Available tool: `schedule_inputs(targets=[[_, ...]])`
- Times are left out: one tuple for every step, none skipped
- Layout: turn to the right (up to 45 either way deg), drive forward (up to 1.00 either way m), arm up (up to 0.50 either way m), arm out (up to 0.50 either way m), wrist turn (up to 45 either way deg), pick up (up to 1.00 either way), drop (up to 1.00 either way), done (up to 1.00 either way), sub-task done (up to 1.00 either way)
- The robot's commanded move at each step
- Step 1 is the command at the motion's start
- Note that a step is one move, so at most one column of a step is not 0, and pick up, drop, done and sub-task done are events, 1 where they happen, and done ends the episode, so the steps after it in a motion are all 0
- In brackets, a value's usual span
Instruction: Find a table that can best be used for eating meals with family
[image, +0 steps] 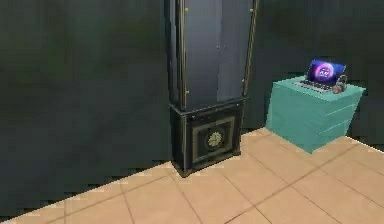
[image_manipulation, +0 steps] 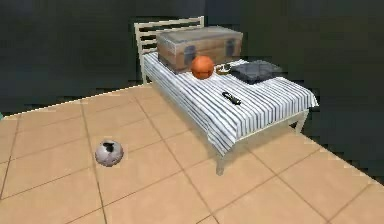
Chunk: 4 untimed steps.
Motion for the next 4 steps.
schedule_inputs(targets=[[-45.0,0.00,0.00,0.00,0.0,0.00,0.00,0.00,0.00],[-45.0,0.00,0.00,0.00,0.0,0.00,0.00,0.00,0.00],[-45.0,0.00,0.00,0.00,0.0,0.00,0.00,0.00,0.00],[-30.0,0.00,0.00,0.00,0.0,0.00,0.00,0.00,0.00]])
